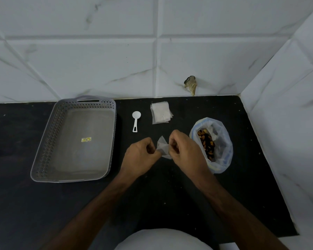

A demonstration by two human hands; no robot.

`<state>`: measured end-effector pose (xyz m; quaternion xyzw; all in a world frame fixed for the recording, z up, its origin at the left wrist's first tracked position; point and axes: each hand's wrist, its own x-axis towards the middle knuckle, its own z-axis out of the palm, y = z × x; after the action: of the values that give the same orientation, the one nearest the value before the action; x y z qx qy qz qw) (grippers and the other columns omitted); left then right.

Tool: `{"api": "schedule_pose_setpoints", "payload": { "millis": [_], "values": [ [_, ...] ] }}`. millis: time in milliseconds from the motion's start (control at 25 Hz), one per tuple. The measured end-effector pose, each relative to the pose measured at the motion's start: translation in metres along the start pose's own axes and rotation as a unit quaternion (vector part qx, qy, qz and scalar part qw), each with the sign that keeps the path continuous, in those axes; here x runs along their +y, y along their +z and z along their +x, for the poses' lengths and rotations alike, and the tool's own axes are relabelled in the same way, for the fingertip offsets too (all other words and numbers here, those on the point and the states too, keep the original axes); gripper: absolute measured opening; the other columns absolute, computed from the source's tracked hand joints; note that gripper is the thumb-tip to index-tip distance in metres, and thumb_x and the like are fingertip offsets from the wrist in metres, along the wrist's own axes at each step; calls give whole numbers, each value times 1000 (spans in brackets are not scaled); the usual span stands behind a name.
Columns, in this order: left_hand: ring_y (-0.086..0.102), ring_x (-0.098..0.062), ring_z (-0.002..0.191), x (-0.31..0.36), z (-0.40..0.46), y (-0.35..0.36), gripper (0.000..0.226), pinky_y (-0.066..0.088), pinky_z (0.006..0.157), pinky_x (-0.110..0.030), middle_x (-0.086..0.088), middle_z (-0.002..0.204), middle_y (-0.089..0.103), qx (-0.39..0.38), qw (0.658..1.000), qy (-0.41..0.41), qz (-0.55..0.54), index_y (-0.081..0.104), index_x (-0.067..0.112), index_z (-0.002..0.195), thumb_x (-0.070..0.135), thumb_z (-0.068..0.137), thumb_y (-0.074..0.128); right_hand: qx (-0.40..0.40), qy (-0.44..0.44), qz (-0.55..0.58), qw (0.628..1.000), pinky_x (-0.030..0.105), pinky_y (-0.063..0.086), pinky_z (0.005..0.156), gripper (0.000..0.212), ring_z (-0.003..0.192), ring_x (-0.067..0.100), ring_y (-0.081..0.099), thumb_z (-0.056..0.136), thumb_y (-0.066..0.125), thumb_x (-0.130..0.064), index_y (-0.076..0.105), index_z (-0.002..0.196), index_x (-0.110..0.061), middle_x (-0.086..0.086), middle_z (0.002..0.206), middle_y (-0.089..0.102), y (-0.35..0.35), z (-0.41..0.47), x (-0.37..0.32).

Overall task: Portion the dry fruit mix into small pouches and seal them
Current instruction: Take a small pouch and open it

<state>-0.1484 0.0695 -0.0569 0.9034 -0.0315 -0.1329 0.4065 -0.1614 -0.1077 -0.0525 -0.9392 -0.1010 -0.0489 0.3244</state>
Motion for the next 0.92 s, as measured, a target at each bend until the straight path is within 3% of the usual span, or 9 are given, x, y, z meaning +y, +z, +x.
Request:
{"api": "schedule_pose_setpoints", "payload": {
  "millis": [160,320,440,520,600,640,720,760,920],
  "values": [
    [60,-10,61,4,0,0,21,44,57,-21,1,68,64,6,1000,-5,-17,56,24,74,30,90,69,-47,-58,-37,997,26,55,73,15,87,11,60,88,66,-4,70,97,-15,-1,106,57,3,-3,2],
    [67,-13,64,6,-2,-2,13,53,64,-25,-1,71,68,-39,989,4,-141,64,15,82,18,95,66,-91,-10,-54,994,33,51,93,24,102,17,60,94,65,-10,71,117,-13,4,113,63,7,4,7],
    [69,-17,76,0,-2,0,12,56,71,-28,-4,82,69,-60,975,48,-210,65,10,92,17,100,61,-55,56,64,995,25,54,84,17,92,6,63,96,65,-12,72,111,-16,-2,105,65,0,4,4],
    [68,-14,92,-9,-1,1,9,56,79,-27,-2,99,68,18,967,51,-247,65,12,104,17,102,57,-48,129,180,974,25,57,82,17,91,6,68,93,68,-7,74,105,-18,-5,101,70,-8,3,5],
    [66,-11,107,-13,-2,-1,16,56,85,-28,3,118,65,49,949,-29,-311,62,21,117,26,103,55,-73,191,316,927,29,60,84,21,96,10,70,93,65,-1,75,104,-15,-1,102,73,-14,3,7],
    [66,-13,111,-12,-2,-1,22,57,86,-31,3,123,65,3,931,-76,-357,61,22,122,31,103,53,-83,207,376,899,31,60,84,21,97,14,71,94,63,3,75,105,-11,2,104,73,-15,2,9],
    [70,-22,108,-9,0,0,32,59,83,-35,-7,122,69,-95,896,-111,-419,63,17,125,36,103,50,-101,224,453,857,32,60,80,20,95,21,69,94,60,7,74,102,-5,7,105,72,-18,1,10],
    [71,-26,101,-9,1,1,33,58,79,-36,-12,118,71,-109,891,-98,-430,66,13,122,35,103,51,-105,230,465,848,31,59,77,21,93,23,68,94,60,7,75,99,-6,6,104,72,-17,1,11],
    [71,-24,78,-8,3,2,28,55,65,-32,-16,100,75,-67,895,-64,-436,72,8,108,29,103,55,-107,244,441,857,30,58,78,21,98,18,70,94,62,2,75,101,-13,0,107,73,-17,1,15]
  ]
}}
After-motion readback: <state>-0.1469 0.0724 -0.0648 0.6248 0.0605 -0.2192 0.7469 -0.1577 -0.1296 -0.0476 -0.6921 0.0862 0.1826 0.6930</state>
